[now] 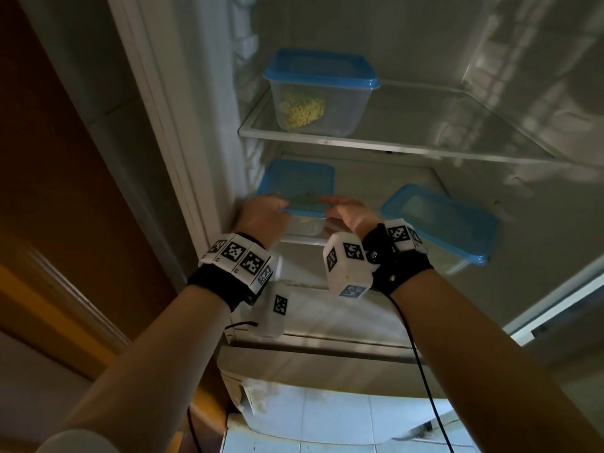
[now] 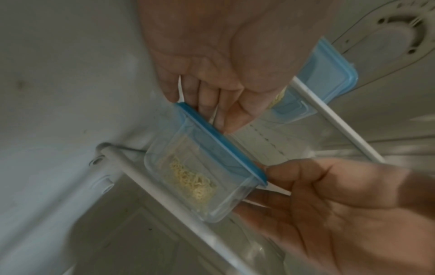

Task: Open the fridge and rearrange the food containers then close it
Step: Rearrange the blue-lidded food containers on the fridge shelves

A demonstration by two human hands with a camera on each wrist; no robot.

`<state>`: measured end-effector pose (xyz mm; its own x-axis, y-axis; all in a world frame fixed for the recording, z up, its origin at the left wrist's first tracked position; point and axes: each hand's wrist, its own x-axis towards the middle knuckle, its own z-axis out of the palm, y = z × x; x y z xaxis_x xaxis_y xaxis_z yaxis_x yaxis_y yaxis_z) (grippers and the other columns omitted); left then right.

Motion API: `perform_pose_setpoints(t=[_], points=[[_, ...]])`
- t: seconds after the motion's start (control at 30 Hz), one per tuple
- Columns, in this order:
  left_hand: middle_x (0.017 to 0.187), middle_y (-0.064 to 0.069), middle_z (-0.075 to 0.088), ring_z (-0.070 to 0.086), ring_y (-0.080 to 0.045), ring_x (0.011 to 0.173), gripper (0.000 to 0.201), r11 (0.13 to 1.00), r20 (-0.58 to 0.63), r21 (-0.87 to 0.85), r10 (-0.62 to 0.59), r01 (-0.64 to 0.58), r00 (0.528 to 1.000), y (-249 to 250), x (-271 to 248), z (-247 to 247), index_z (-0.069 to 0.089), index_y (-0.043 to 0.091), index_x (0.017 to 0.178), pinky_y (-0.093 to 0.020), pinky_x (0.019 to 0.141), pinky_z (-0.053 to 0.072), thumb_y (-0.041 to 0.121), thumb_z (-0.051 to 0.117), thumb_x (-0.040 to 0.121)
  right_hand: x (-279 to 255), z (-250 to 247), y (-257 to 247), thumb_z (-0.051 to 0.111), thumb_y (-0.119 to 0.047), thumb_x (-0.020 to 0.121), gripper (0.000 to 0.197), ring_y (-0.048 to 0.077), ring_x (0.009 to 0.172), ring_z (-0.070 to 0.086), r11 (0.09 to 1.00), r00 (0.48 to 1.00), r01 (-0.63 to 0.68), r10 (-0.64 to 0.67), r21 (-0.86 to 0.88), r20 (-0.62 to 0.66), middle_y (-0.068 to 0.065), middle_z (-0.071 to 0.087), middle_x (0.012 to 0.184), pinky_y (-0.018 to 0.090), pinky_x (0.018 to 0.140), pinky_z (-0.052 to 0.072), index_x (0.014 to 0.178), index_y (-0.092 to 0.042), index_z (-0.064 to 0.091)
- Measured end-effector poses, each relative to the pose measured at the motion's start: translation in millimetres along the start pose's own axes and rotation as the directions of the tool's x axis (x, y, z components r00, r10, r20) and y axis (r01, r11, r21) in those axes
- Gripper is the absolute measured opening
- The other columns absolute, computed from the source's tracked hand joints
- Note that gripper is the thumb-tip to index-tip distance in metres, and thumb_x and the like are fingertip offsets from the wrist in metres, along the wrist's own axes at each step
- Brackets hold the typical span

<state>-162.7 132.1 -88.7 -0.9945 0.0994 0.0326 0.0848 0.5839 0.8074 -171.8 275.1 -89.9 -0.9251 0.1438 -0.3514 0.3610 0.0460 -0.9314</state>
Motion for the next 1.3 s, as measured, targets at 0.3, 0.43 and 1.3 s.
perform_pose_setpoints(t=[0.3,0.43,1.3], points=[[0.085,-0.007,0.071,0.067,-0.021,0.077,0.02,0.881,-0.152,-0.416,0.177,-0.225,0.972,48,-26,-38,0.067,0.027,0.078,-0.033,0.077,0.054,0.013,0.053,0.075,-69,-34,-39,0.05,-0.013,0.088,0.017,0.018,0.088,0.059,0.952,0.969,0.209,-0.171,-0.222,0.178,0.005,0.065,0.092,0.025,0.074,0.044,0.101,-0.017,0.06],[0.083,-0.007,0.063,0.061,-0.012,0.069,0.021,0.638,-0.383,-0.6,0.301,-0.483,0.873,101,-35,-61,0.059,0.017,0.083,-0.017,0.066,0.05,0.0,0.049,0.075,-100,-51,-80,0.05,-0.014,0.088,0.014,0.006,0.053,0.066,0.91,0.904,0.405,-0.386,-0.082,0.182,-0.005,0.071,0.06,0.019,0.056,0.051,0.083,-0.018,0.062],[0.108,0.0,0.054,0.057,-0.015,0.099,0.042,0.678,-0.336,-0.644,0.167,-0.356,0.927,135,-32,-73,0.04,0.009,0.126,-0.017,0.079,0.049,0.019,0.056,0.088,-96,-41,-111,0.059,-0.038,0.081,0.014,0.01,0.081,0.056,0.784,0.877,0.48,-0.441,0.395,-0.189,-0.007,0.06,0.079,0.025,0.071,0.041,0.087,-0.026,0.061]])
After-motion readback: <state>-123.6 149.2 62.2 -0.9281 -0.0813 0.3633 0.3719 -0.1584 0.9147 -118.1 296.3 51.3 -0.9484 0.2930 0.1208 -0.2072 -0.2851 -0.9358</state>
